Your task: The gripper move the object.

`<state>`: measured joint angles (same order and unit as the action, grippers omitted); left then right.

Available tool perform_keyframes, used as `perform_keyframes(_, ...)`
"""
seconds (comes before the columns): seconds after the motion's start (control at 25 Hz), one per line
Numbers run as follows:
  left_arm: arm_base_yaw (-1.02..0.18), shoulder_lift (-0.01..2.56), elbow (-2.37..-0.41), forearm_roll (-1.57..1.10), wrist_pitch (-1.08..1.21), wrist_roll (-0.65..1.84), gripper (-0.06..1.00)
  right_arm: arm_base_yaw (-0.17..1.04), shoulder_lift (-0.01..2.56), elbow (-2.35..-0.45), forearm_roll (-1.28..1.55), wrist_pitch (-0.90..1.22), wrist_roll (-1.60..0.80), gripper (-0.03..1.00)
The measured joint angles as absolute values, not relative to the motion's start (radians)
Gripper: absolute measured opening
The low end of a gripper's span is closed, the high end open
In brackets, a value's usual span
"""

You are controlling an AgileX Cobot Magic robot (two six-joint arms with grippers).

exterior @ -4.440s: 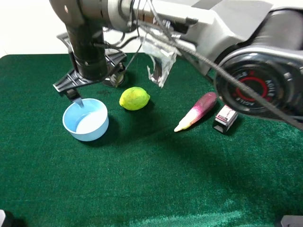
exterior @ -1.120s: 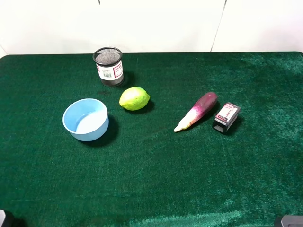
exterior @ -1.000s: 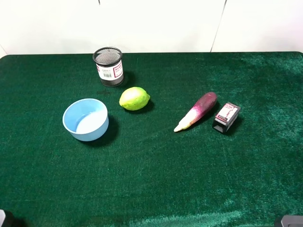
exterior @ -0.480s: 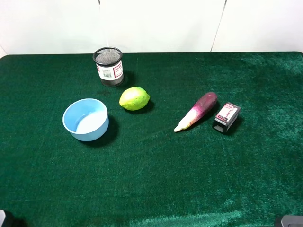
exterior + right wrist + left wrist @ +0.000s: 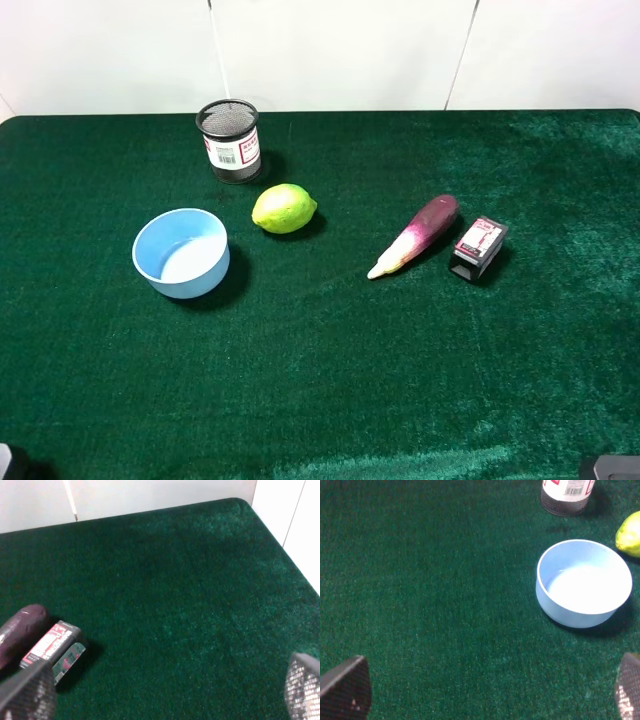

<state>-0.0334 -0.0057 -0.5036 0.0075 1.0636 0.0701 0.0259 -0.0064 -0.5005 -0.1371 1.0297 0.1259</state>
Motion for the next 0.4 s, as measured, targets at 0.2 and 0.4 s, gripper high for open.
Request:
perform_keyframes(0.2, -0.033, -0.006, -0.504, 0.007, 1.064, 0.070, 0.99, 0.026, -0.006, -0.501, -0.137, 1.030, 0.126, 0.70)
perform_keyframes(0.4, -0.033, -0.006, -0.504, 0.007, 1.064, 0.070, 0.99, 0.026, -0.006, -0.501, -0.137, 1.030, 0.126, 0.70)
